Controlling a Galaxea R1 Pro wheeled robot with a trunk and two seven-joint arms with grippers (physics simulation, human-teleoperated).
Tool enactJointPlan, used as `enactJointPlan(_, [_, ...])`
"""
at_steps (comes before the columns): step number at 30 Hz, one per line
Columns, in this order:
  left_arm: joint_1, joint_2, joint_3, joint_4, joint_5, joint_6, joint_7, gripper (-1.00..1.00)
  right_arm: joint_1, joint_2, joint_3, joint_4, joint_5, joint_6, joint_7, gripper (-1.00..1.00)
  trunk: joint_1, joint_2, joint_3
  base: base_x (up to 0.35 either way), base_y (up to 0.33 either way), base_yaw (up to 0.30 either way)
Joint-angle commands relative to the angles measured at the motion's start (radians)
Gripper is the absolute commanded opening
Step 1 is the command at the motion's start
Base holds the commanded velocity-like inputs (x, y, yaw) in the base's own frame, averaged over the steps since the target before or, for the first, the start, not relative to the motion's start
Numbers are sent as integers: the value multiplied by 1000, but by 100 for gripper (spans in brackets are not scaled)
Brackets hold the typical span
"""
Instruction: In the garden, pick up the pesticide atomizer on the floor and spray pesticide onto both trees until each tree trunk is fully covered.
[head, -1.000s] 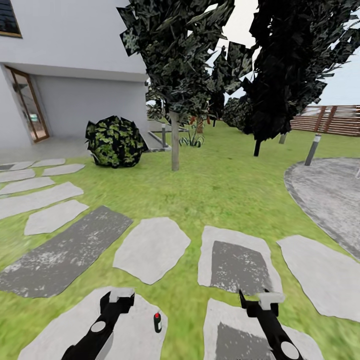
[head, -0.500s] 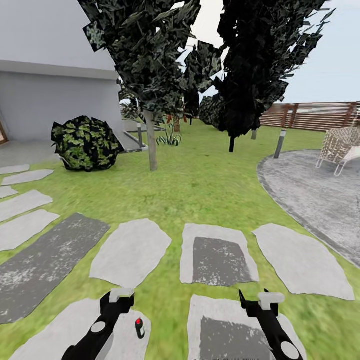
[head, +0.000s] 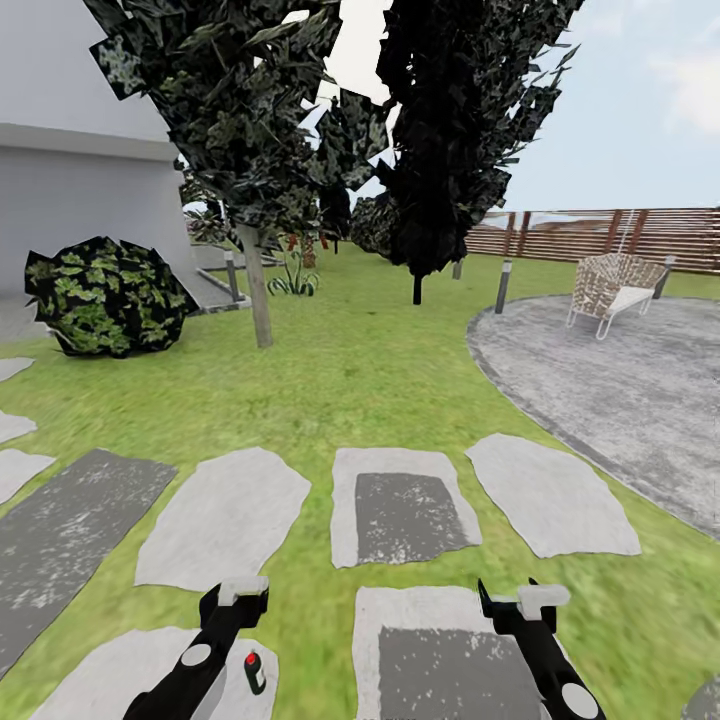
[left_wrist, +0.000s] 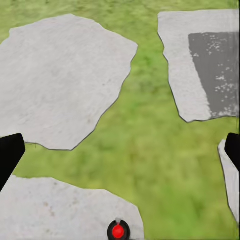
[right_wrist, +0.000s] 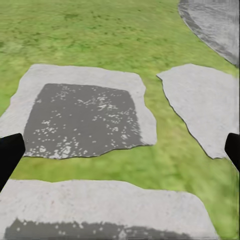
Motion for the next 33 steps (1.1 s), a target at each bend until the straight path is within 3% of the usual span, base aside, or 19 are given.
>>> enactJointPlan(1, [0,0,0,0,0,0,0,100,0,0,0,0,-1,0,0,100,4,-7,-3,0,1,-300])
enactJointPlan(8, [0,1,0,0,1,0,1,100,0,2,1,-6,-1,-1,-2,100,31,-56,-25,0,0,-202])
enactJointPlan(33, [0,8,11,0,2,-1,2,100,0,4,0,-11,-2,0,-3,100,127,-231,-138,0,0,-3])
